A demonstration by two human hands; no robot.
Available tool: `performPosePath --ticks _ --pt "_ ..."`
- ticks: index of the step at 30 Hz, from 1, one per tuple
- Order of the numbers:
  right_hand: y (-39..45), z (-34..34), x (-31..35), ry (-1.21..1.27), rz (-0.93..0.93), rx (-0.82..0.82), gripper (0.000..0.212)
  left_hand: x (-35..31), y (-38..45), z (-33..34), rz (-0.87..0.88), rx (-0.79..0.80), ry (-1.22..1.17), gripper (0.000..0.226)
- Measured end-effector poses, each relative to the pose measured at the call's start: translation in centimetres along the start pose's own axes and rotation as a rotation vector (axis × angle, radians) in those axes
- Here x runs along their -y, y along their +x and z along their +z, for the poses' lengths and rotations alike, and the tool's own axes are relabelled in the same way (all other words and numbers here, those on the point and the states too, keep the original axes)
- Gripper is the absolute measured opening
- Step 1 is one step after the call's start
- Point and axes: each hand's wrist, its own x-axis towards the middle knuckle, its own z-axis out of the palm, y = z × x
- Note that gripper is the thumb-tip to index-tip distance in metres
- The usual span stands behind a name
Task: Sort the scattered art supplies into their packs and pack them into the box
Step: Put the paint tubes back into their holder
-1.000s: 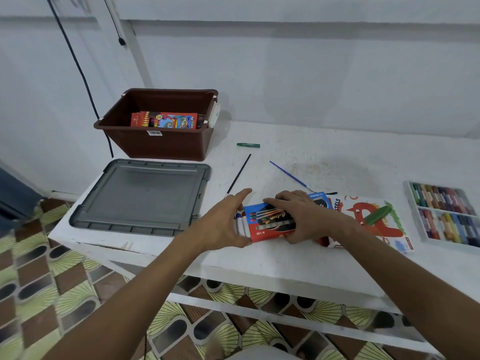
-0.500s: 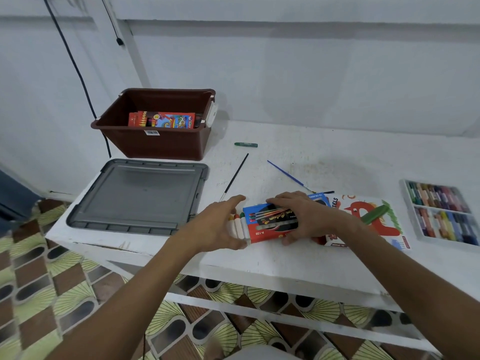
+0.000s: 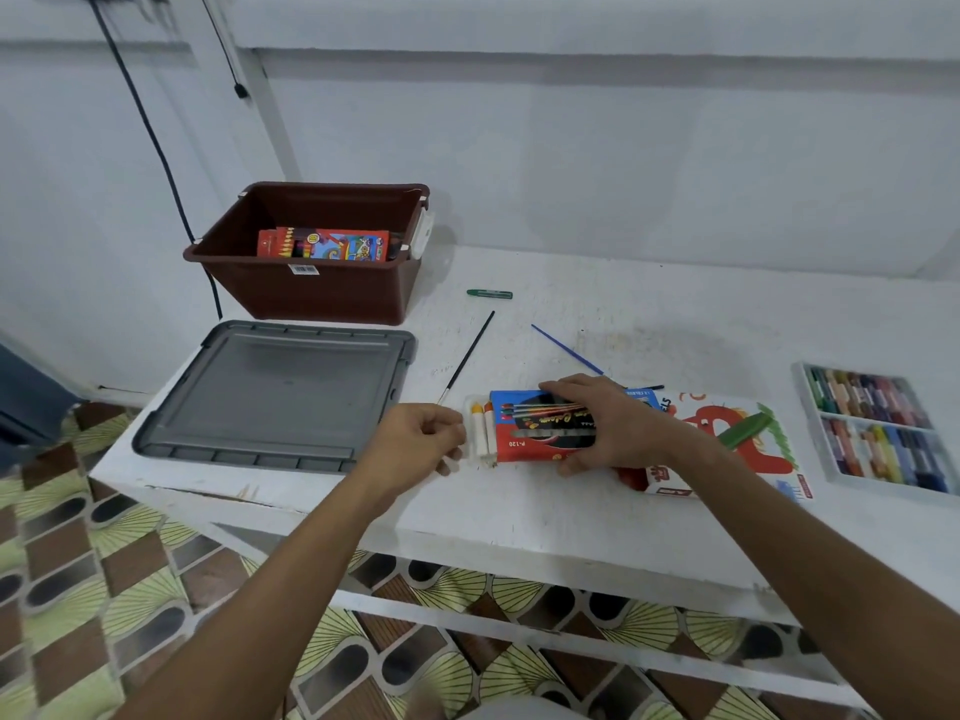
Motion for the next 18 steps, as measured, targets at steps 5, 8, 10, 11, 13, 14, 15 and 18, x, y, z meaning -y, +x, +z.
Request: performPosePath --ticks 5,8,10,11,13,14,15,18 --pt "0.6 0.5 0.6 0.001 -0.014 -0.021 0.097 -1.1 0.0 0.9 0.029 0.001 -0.096 0.015" --pt "1.0 0.6 0.9 -0.005 -0.012 -0.034 0.099 -1.5 0.1 1.2 0.049 0.000 -0.092 0.016" --pt "1.1 0.5 0.9 0.003 -0.003 -0.046 0.100 -1.5 0.1 1.0 0.064 0.004 -0.062 0.017" --pt "1.0 0.5 0.9 0.008 -0.002 -0.051 0.100 -1.5 0.0 0.8 0.064 0.019 -0.060 0.018" --pt "0.9 0.4 1.0 0.036 -0.010 -0.059 0.099 -1.3 0.0 0.5 0.058 0.034 -0.086 0.021" --pt "0.9 0.3 1.2 0.068 -0.016 -0.071 0.099 -1.1 0.0 0.3 0.053 0.006 -0.094 0.022" --pt "0.8 0.3 1.4 0.108 -0.021 -0.091 0.098 -0.9 0.1 0.1 0.036 -0.045 -0.110 0.022" --pt "1.0 0.1 2.5 0.182 -0.029 -0.159 0.098 -0.7 0.0 -0.5 -0.160 -0.115 -0.330 0.027"
